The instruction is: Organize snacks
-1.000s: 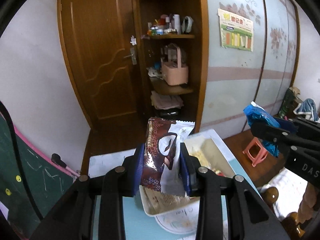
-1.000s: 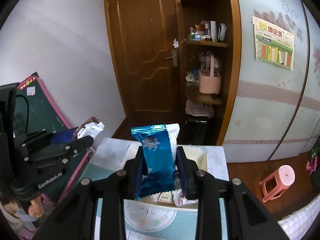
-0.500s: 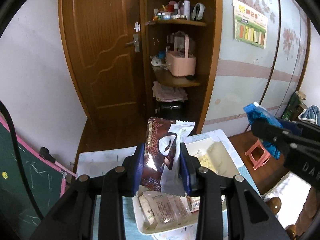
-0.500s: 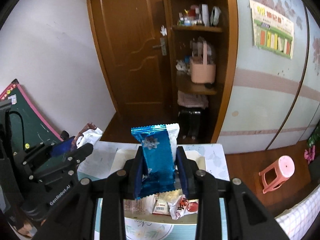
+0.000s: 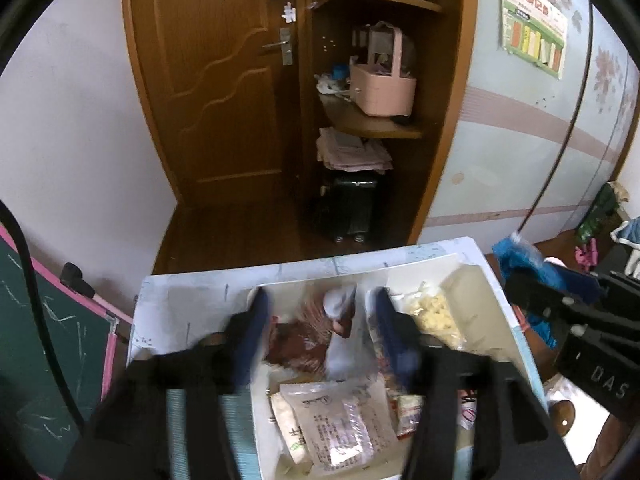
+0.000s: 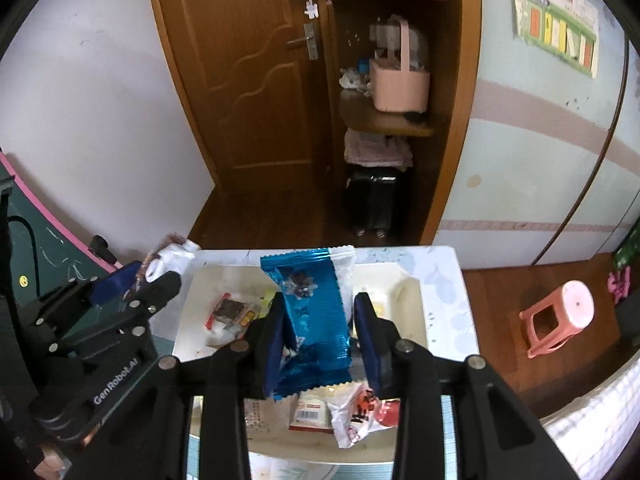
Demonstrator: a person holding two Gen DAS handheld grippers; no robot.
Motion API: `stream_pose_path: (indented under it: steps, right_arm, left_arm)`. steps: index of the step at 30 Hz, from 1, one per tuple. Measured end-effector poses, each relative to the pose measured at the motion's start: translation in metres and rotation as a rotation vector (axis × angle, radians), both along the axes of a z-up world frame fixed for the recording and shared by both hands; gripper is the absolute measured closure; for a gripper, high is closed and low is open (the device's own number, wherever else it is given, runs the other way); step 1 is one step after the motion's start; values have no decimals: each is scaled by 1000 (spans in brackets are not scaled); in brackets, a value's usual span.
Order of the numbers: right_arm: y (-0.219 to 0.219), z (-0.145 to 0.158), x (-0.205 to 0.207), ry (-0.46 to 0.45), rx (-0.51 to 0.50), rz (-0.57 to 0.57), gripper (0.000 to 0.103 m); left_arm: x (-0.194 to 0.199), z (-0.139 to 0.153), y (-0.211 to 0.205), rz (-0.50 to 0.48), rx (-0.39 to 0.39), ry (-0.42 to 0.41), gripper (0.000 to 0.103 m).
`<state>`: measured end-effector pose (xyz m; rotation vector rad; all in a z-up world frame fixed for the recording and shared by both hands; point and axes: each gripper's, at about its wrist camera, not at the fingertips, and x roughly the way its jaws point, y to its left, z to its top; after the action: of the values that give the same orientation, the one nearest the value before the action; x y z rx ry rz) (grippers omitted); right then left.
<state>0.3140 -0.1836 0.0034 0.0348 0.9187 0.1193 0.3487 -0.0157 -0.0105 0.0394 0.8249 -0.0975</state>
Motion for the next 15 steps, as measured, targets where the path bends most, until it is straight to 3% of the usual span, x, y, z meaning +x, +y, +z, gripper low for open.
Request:
stream_pose_path:
  steps: [2, 3, 9, 15]
  right_arm:
    - [1, -8, 3, 19, 2, 4, 54]
    - [1, -12, 4, 25, 1, -3, 51]
    - [-4, -29, 6, 74, 42, -20, 34]
    - [-5, -29, 2, 61, 39, -41, 34]
  left_arm:
    - [0, -1, 2, 20, 6, -20, 9]
    - [-2, -1, 3, 26, 2, -33, 7]
    - [4, -12, 12, 44, -13, 34, 7]
    - [-4, -14, 14, 41, -24, 52, 7]
